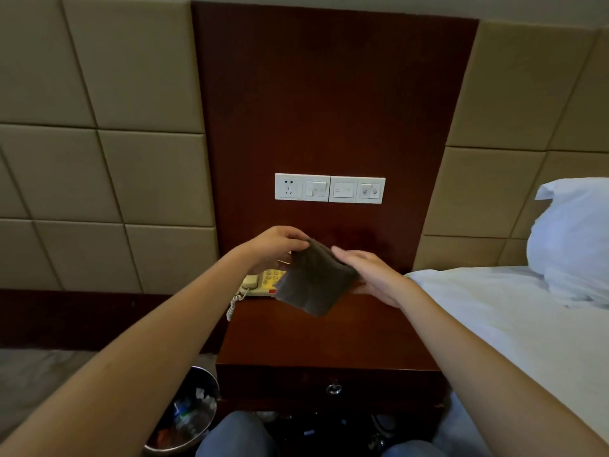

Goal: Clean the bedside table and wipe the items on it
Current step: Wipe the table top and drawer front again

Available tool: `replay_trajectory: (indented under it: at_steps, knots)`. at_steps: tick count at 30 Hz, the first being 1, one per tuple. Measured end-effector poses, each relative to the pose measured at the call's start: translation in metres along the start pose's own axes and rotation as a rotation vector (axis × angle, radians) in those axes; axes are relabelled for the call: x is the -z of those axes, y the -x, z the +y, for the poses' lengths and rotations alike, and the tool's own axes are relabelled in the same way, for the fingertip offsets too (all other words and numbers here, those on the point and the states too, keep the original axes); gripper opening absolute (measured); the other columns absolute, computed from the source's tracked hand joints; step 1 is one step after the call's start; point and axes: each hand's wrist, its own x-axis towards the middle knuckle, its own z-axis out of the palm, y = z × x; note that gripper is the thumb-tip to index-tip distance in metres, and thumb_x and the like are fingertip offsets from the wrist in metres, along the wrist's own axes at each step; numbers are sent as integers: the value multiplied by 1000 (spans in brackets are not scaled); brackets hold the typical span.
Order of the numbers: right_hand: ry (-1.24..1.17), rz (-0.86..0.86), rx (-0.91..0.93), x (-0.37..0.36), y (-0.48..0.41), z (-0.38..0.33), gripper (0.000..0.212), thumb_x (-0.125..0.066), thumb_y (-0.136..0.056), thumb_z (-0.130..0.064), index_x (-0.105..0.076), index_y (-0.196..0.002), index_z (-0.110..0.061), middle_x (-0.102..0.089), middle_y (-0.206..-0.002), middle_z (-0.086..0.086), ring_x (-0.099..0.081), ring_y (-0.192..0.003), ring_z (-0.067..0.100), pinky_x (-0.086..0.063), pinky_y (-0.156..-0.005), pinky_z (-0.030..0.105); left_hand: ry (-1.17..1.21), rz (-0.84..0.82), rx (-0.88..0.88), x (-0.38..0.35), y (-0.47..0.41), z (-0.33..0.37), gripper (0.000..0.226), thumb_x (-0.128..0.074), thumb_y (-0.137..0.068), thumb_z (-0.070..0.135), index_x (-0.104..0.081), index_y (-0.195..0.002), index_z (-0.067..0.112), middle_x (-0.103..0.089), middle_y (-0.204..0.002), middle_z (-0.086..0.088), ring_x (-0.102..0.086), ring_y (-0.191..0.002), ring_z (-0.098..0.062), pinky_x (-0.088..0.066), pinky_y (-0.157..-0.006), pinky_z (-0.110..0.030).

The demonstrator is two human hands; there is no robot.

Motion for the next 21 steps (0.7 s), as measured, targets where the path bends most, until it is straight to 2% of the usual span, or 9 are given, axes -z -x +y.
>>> replay_trajectory:
  at_steps: [2,4,5,7,11,13,16,19,21]
  knots:
    - [116,-2,47,-9,-5,4,36,-63,-89,-39,-59,-116,-14,-61,-117,5,-57,-110,20,-50,-95,42,26,23,36,9,2,-11,13,-51,-96,12,-61,-104,12,-58,-98,-9,-59,-88,-23,-51,-77,-33]
    - [210,43,107,-20,-9,5,21,-62,-92,-24,-62,-107,-9,-65,-105,7,-63,-97,21,-55,-86,38,58,35,82,20,6,-25,14,-54,-95,11,-62,-106,10,-57,-98,-10,-58,-83,-22,-51,-73,-31]
    - [207,70,137,-28,-11,5,14,-59,-93,-21,-64,-100,-10,-66,-98,7,-65,-89,19,-56,-80,35,75,52,104,25,8,-33,14,-55,-95,11,-62,-106,9,-58,-98,-11,-58,-80,-21,-51,-71,-31]
    - [180,95,163,-43,-15,7,14,-55,-96,-25,-64,-92,-15,-65,-89,2,-64,-83,16,-56,-74,31,108,112,148,35,11,-50,15,-55,-95,12,-61,-106,6,-59,-93,-9,-58,-74,-17,-50,-62,-26]
    - [42,-46,29,-74,-33,22,29,-58,-91,-42,-64,-102,-16,-69,-96,3,-67,-93,19,-55,-82,32,130,195,242,57,20,-80,12,-53,-96,18,-61,-98,8,-55,-83,-5,-52,-63,-12,-42,-45,-17]
    - [-12,-117,-31,-90,-44,34,29,-65,-89,-30,-61,-111,-12,-69,-101,7,-69,-91,19,-55,-83,32,149,184,281,65,22,-95,15,-52,-97,18,-60,-103,7,-56,-87,-6,-53,-66,-14,-45,-47,-19]
    - [-13,-132,-74,-113,-56,51,11,-63,-90,-14,-62,-100,-10,-68,-95,8,-68,-87,20,-55,-87,37,156,146,345,72,26,-120,11,-52,-97,18,-59,-100,10,-54,-85,-6,-51,-66,-15,-47,-51,-22]
    - [12,-104,-145,-129,-65,60,8,-57,-93,-20,-60,-91,-12,-62,-97,5,-64,-90,22,-54,-84,38,138,72,425,77,31,-141,11,-49,-98,19,-56,-98,11,-52,-80,-6,-49,-57,-13,-45,-43,-18]
    - [15,-94,-197,-136,-71,64,11,-53,-95,-24,-56,-89,-15,-58,-98,4,-65,-83,24,-54,-80,38,145,32,467,76,29,-153,12,-46,-99,19,-55,-98,11,-54,-78,-5,-53,-50,-10,-45,-40,-18]
